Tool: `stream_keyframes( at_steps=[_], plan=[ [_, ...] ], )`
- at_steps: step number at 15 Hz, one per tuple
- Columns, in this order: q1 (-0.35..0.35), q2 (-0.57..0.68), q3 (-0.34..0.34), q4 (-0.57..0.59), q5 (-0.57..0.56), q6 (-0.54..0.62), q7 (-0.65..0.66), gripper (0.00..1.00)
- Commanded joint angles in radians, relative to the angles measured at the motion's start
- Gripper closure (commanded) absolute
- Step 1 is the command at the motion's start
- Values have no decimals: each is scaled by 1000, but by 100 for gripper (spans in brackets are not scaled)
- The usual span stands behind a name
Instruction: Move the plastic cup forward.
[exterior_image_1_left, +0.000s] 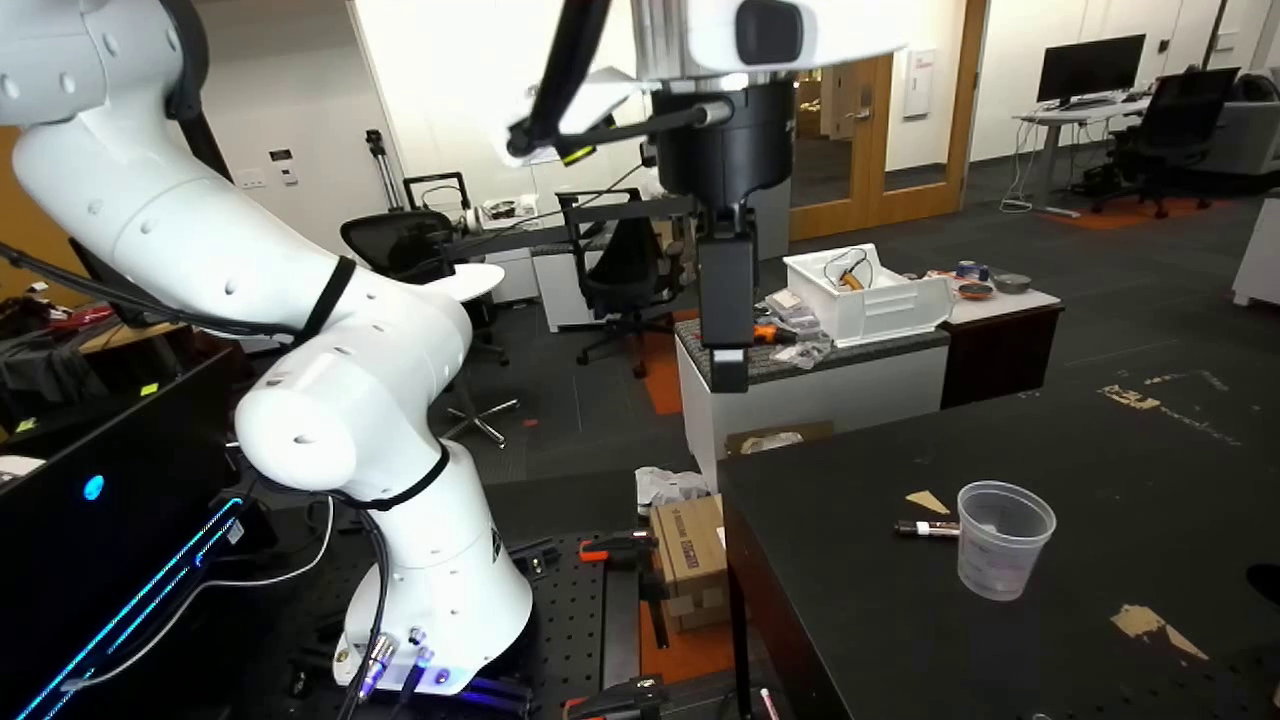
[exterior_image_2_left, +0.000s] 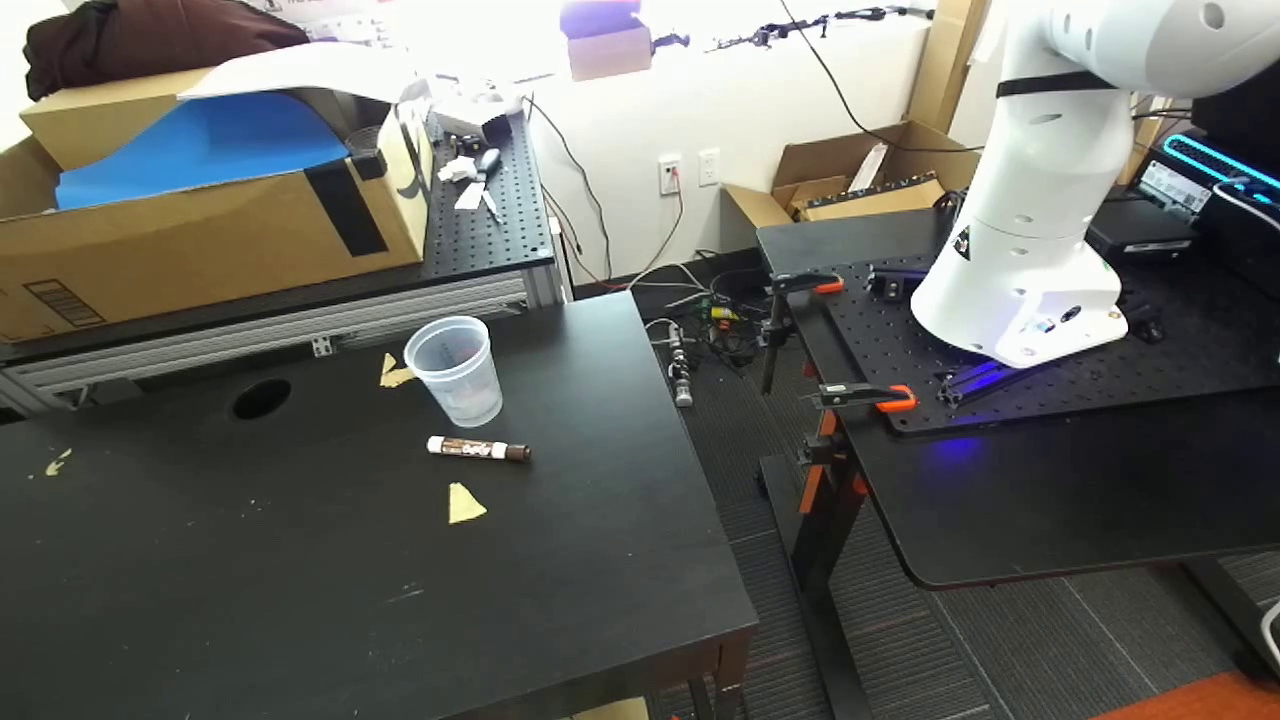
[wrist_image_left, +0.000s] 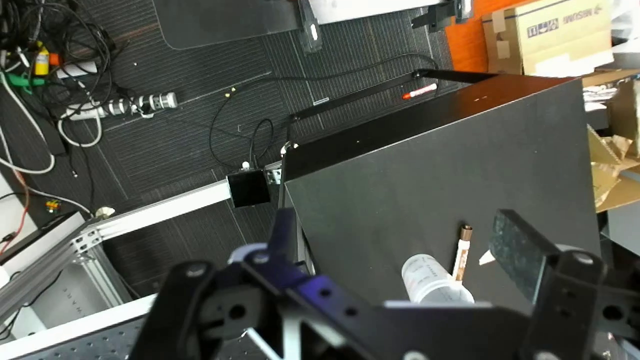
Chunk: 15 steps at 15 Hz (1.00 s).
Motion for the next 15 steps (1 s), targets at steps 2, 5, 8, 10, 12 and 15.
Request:
stream_keyframes(
  at_steps=[2, 5, 8, 10, 12, 15],
  plan=[
    [29, 59, 38, 14, -1, 45, 2, 0],
    [38, 100, 52, 22, -5, 56, 9, 0],
    [34, 142, 58, 25, 11, 84, 48, 0],
    [37, 177, 58, 22, 22, 117, 64, 0],
    [47, 206, 53, 11, 56, 166, 66, 0],
    [62, 251, 58, -11, 120, 260, 57, 0]
  ],
)
